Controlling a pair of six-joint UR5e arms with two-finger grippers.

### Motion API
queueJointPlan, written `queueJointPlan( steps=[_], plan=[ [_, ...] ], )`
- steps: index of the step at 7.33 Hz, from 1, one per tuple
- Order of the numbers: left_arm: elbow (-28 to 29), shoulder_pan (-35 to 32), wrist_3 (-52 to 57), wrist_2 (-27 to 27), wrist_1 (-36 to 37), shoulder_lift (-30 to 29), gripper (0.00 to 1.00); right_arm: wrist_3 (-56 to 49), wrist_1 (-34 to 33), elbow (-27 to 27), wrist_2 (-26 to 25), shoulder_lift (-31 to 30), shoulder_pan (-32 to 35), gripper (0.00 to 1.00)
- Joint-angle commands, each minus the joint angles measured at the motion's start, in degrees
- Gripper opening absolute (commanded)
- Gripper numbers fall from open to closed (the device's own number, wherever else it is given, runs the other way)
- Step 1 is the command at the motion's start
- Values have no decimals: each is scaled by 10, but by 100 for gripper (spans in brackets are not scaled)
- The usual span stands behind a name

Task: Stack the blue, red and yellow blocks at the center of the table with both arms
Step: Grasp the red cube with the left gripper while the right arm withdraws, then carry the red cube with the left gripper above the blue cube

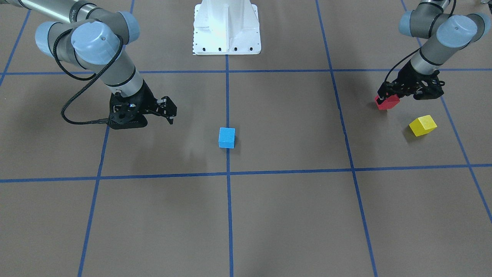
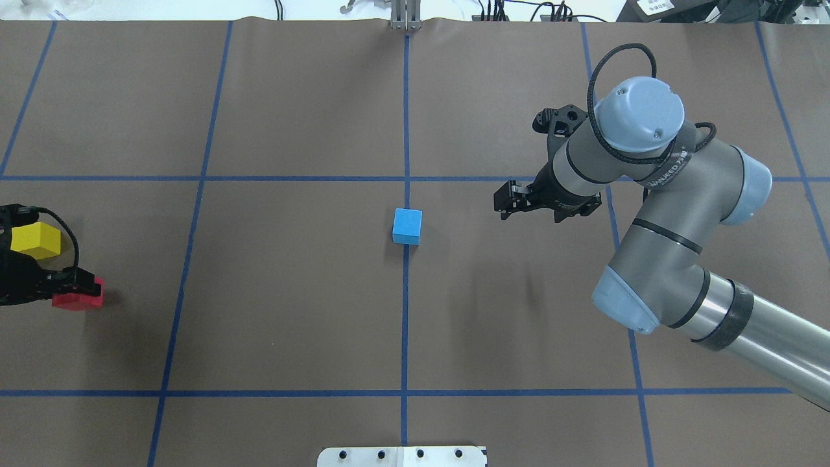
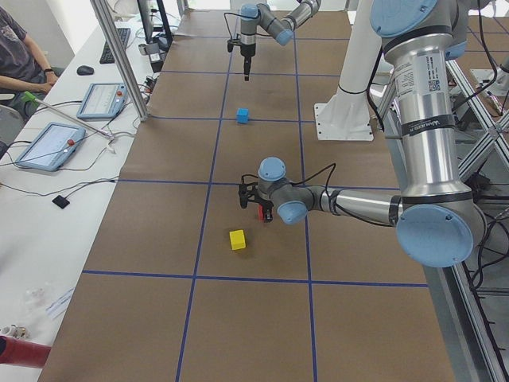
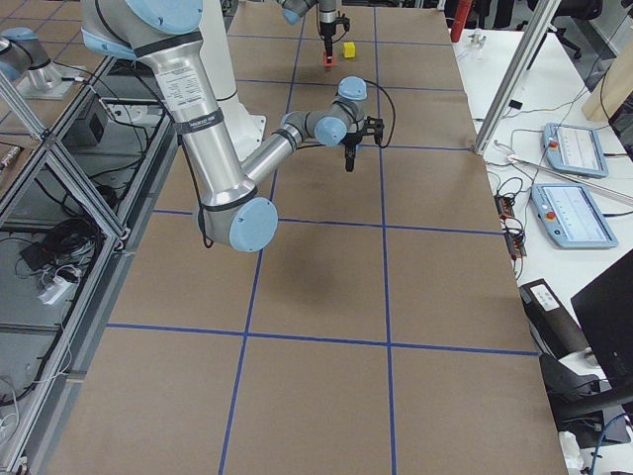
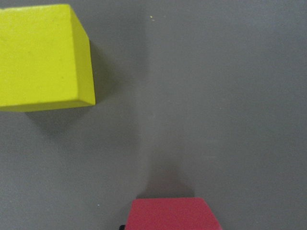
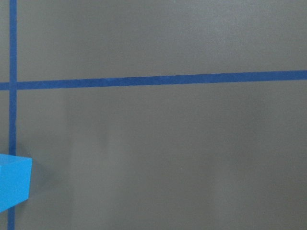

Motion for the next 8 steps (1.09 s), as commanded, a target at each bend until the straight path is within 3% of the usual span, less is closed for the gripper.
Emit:
queueJointPlan(
  steps=[1,3,4,6,8],
  plan=[
    [-66,3,-22,0,81,-90,0,-21,0,16,38,-37,38,100],
    [-68,32,-42,5,406,-339,0,-123,1,21,71,-93,95,100],
    [-66,70,-42,37,526,-441,0,-167,1,21,72,-116,120,100],
    [-29,109,-38,70,540,-521,0,-232,0,16,72,-143,151,100],
    [145,109,64,70,482,-638,0,-235,3,12,68,-149,151,100]
  ],
)
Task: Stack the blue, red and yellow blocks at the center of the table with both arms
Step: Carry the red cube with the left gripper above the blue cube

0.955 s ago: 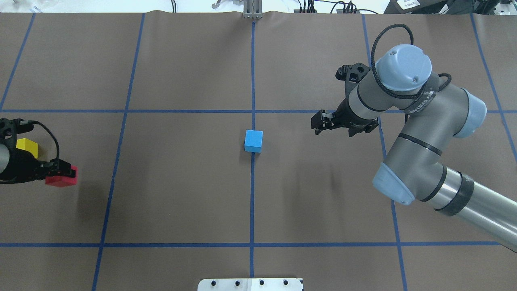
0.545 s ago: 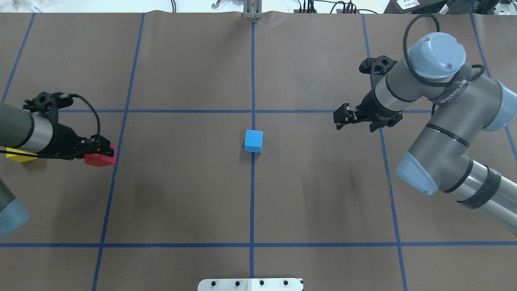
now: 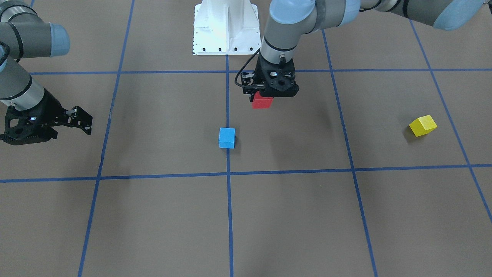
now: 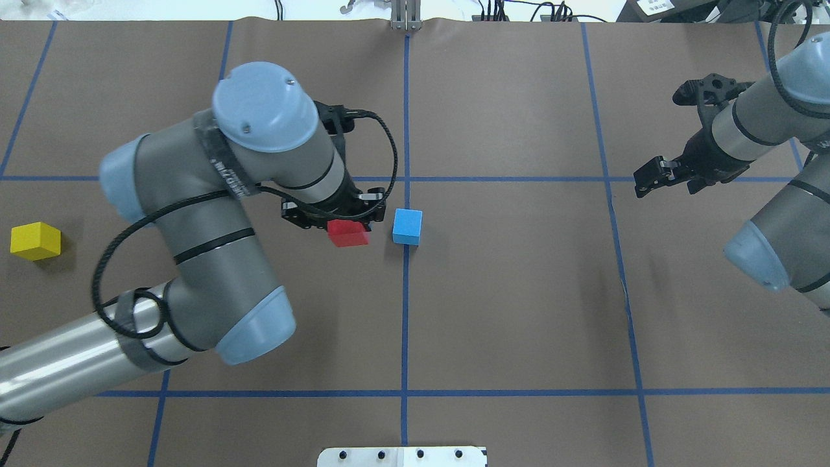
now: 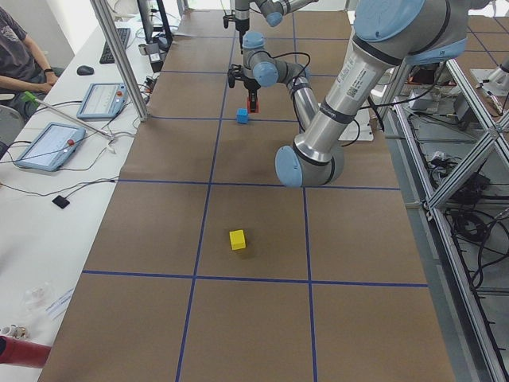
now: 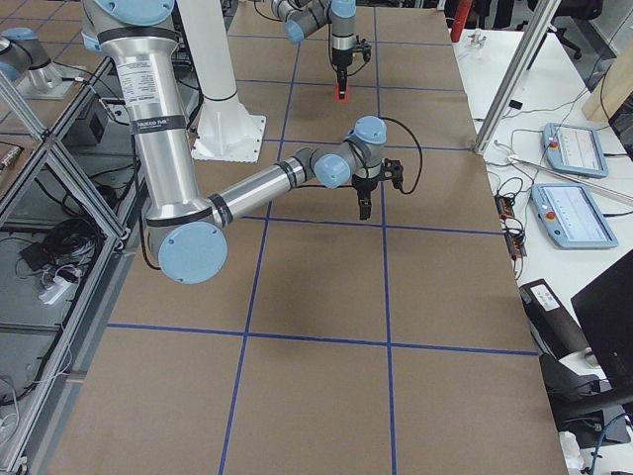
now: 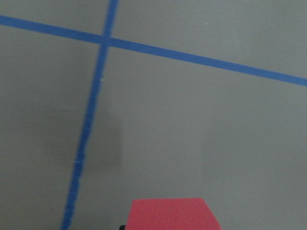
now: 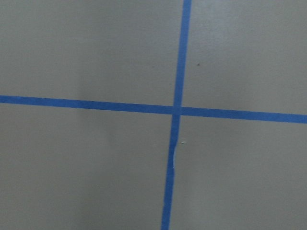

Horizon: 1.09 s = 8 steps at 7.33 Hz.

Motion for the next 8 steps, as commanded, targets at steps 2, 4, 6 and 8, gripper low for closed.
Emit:
queueJointPlan(
  steps=[2,4,6,8],
  plan=[
    [171,4,131,1,-30,-108,0,-7,3,-13,-7,-4,2,100],
    [212,5,131,2,-31,-125,0,-7,3,-13,-6,-4,3,100],
    [223,6,120,3,-34,-126,0,-7,3,-13,-8,-4,3,100],
    [237,6,100,3,-59,-125,0,-7,2,-13,-7,-4,2,100]
  ],
)
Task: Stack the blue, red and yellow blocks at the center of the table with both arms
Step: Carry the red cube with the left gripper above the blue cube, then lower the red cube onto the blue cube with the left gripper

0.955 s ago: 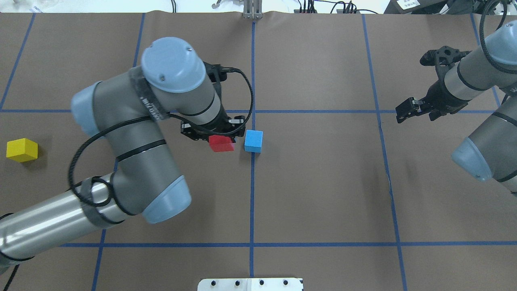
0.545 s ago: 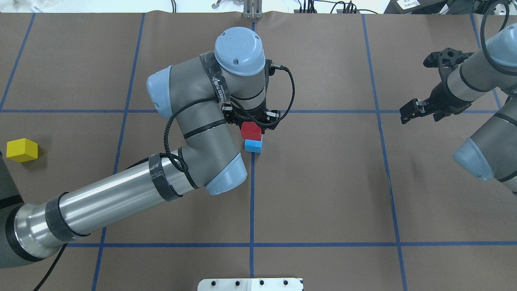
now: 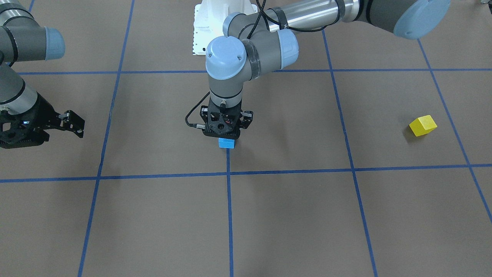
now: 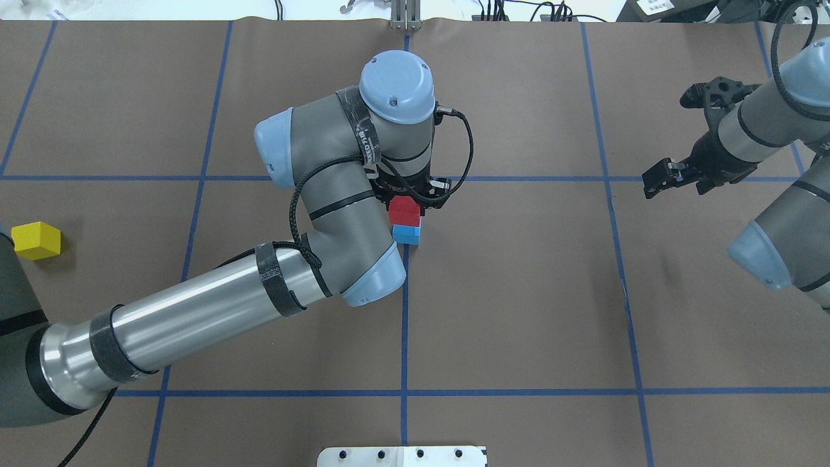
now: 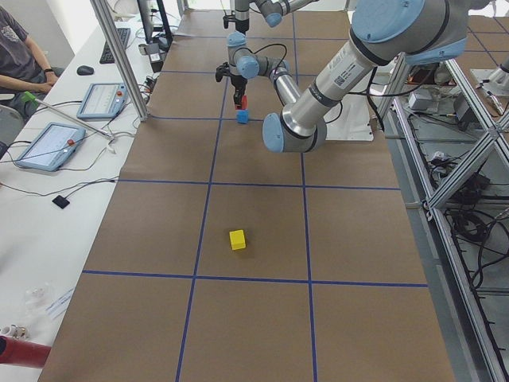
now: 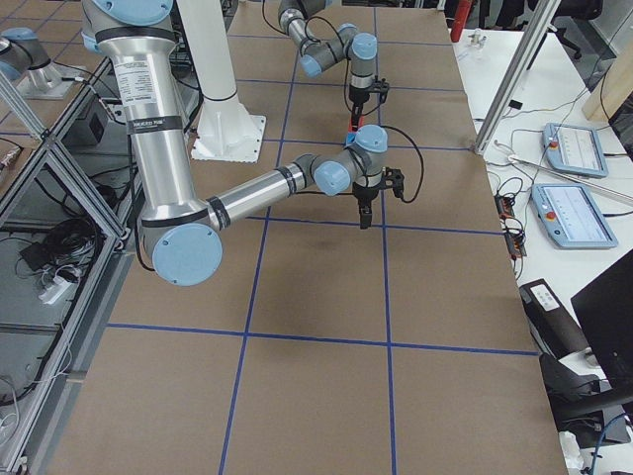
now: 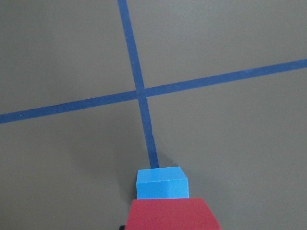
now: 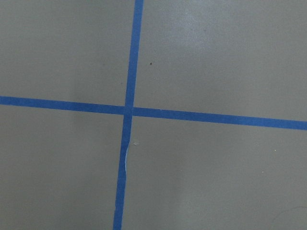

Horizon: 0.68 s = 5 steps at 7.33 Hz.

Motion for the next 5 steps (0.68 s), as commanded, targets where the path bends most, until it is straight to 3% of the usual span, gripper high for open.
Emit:
queueJointPlan(
  steps=[1,5],
  plan=[
    [16,1,-12,0,-19,0,0,0,1,-1,-1,0,0,100],
    [23,3,-12,1,-20,0,0,0,0,-1,0,-1,1,100]
  ],
)
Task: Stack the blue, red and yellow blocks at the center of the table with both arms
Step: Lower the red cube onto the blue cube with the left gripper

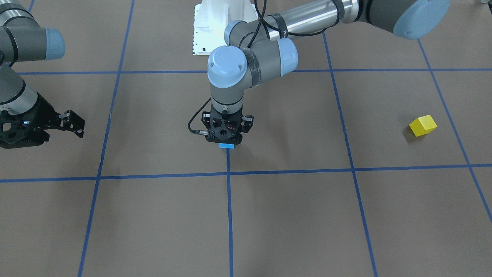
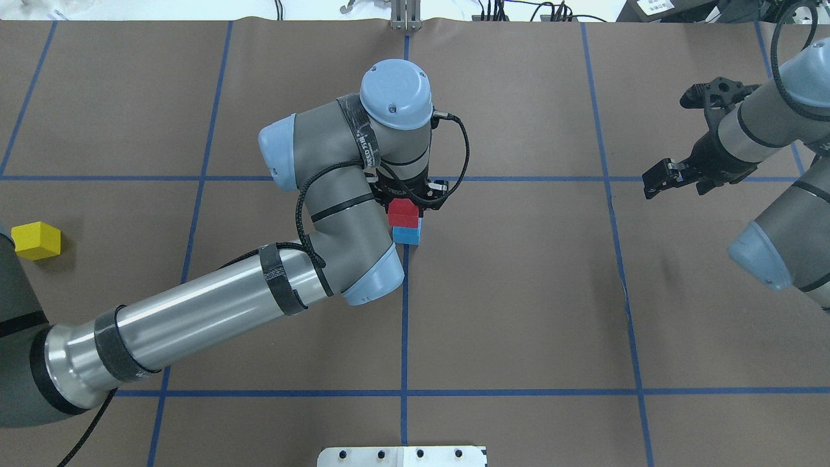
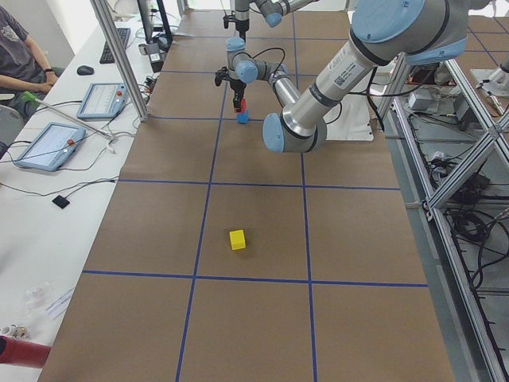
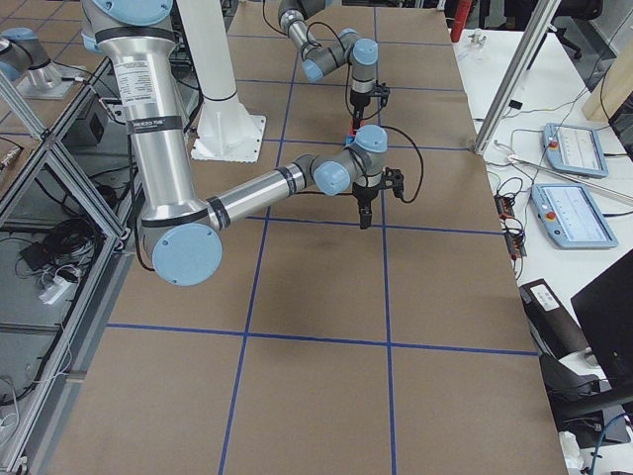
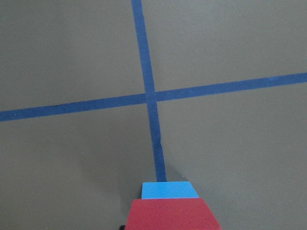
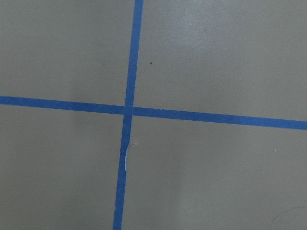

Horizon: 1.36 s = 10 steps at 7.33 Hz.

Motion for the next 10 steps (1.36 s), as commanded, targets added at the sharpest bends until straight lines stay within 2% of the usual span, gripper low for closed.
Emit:
queueJointPlan(
  steps=[1,3,10],
  plan=[
    [1,3,0,1,0,0,0,1,-1,0,0,0,0,100],
    [1,16,-1,30,-13,1,0,1,0,-1,-1,0,0,100],
    [-5,14,1,31,-7,4,0,3,0,0,0,-1,0,100]
  ],
)
